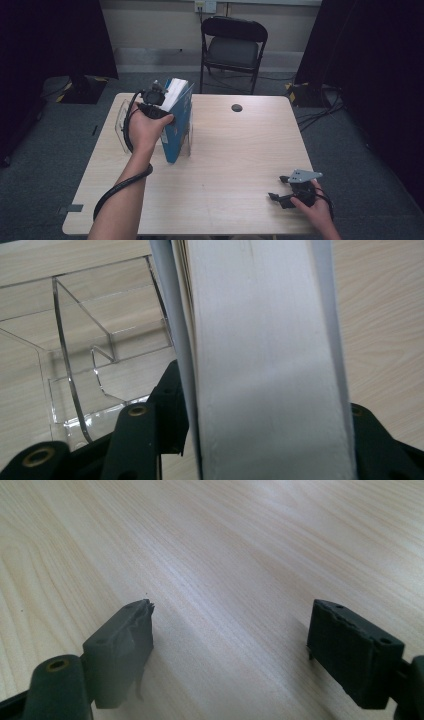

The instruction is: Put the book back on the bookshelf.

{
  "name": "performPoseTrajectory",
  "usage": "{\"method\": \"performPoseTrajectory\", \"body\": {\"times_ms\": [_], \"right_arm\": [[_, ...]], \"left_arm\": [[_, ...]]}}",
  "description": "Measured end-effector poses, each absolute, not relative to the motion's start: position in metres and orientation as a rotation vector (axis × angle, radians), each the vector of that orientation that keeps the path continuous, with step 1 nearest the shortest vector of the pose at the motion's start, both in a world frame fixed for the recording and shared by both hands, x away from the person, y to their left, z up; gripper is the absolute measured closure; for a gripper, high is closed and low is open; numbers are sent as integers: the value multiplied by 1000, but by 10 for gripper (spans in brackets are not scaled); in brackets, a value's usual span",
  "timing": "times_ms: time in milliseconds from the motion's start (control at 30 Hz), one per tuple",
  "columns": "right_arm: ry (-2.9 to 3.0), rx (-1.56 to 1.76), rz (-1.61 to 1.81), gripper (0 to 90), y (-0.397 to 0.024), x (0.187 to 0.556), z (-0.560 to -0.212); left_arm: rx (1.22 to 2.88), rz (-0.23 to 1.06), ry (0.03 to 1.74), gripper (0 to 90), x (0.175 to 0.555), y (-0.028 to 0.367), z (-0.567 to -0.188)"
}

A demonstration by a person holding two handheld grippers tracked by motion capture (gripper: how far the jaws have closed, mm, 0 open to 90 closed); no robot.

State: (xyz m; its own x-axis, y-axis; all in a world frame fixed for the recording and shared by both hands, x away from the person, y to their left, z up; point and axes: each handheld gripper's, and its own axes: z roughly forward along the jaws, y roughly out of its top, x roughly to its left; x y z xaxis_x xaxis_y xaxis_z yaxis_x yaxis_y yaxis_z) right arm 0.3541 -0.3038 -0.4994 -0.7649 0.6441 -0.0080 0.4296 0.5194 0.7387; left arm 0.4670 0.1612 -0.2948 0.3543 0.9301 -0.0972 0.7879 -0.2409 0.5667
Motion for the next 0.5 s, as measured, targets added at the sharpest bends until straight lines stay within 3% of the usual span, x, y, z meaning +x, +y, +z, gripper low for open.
{"method": "performPoseTrajectory", "body": {"times_ms": [500], "right_arm": [[2483,903,1090,178,-304,354,-499]], "left_arm": [[2093,320,1438,462,453,169,-291]]}}
